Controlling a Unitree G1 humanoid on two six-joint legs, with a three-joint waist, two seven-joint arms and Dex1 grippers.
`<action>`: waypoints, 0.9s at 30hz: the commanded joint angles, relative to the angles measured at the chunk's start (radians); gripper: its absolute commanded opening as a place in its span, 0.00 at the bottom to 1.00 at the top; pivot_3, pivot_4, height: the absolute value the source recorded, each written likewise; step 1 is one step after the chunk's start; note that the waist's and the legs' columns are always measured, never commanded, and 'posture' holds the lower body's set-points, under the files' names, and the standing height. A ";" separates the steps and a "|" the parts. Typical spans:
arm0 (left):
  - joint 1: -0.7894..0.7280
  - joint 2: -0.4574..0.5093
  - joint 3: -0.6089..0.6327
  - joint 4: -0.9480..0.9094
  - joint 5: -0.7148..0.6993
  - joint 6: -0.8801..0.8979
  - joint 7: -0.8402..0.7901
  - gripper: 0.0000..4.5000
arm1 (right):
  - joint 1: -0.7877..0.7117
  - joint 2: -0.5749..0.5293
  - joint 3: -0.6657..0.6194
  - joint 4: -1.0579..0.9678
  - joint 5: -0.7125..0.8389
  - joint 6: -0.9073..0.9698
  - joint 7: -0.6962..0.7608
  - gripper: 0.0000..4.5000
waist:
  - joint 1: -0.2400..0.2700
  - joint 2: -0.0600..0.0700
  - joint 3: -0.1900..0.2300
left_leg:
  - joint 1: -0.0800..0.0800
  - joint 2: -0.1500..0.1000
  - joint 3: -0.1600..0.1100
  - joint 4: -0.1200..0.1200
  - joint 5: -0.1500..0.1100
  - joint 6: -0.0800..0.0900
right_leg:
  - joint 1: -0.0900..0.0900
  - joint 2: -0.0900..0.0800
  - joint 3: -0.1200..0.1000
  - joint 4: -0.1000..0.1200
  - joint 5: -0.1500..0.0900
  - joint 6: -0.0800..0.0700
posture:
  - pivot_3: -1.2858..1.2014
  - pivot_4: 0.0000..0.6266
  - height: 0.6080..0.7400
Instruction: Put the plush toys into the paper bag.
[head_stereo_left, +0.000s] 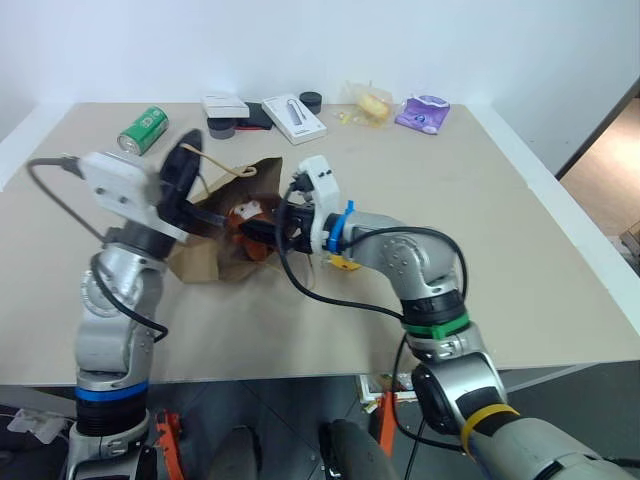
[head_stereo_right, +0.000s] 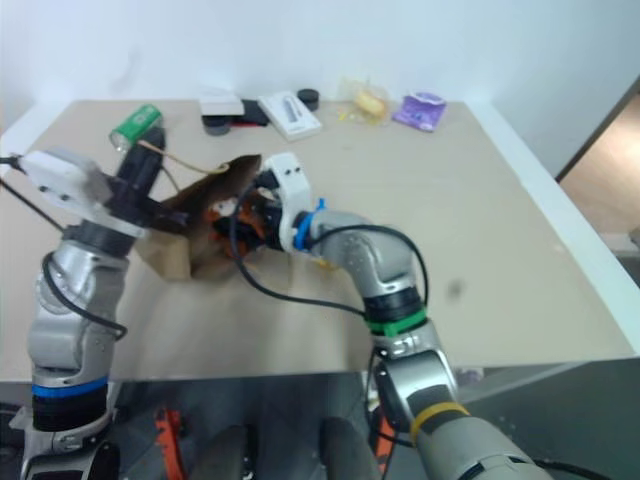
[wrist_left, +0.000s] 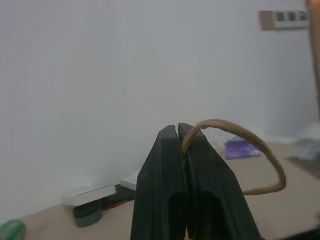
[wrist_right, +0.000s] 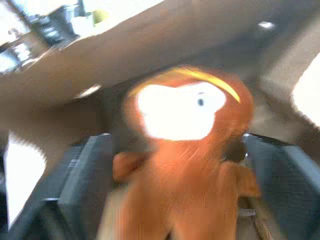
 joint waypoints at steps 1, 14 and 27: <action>-0.024 0.021 0.022 -0.007 -0.026 0.011 -0.009 0.00 | 0.010 -0.083 -0.048 -0.113 0.049 -0.015 0.082 0.99 | 0.000 0.000 0.000 | 0.000 0.000 0.000 0.000 0.000 0.000 | 0.000 0.000 0.000 0.000 0.000 0.000 | 0.52 0.24 1.00; -0.015 0.020 0.017 -0.012 -0.050 0.027 -0.023 0.00 | 0.120 -0.435 0.073 0.098 -0.192 -0.172 0.210 0.99 | -0.005 0.000 0.000 | 0.000 -0.001 0.002 0.000 0.000 0.000 | 0.000 -0.001 0.003 -0.003 0.000 0.000 | 0.52 0.24 1.00; -0.023 0.022 0.011 -0.015 -0.046 0.031 -0.026 0.00 | 0.059 -0.335 -0.154 0.008 0.037 -0.198 0.309 0.05 | 0.000 0.000 0.000 | 0.001 -0.003 0.002 0.001 0.000 0.000 | 0.002 -0.001 0.004 -0.003 0.001 0.001 | 0.52 0.24 1.00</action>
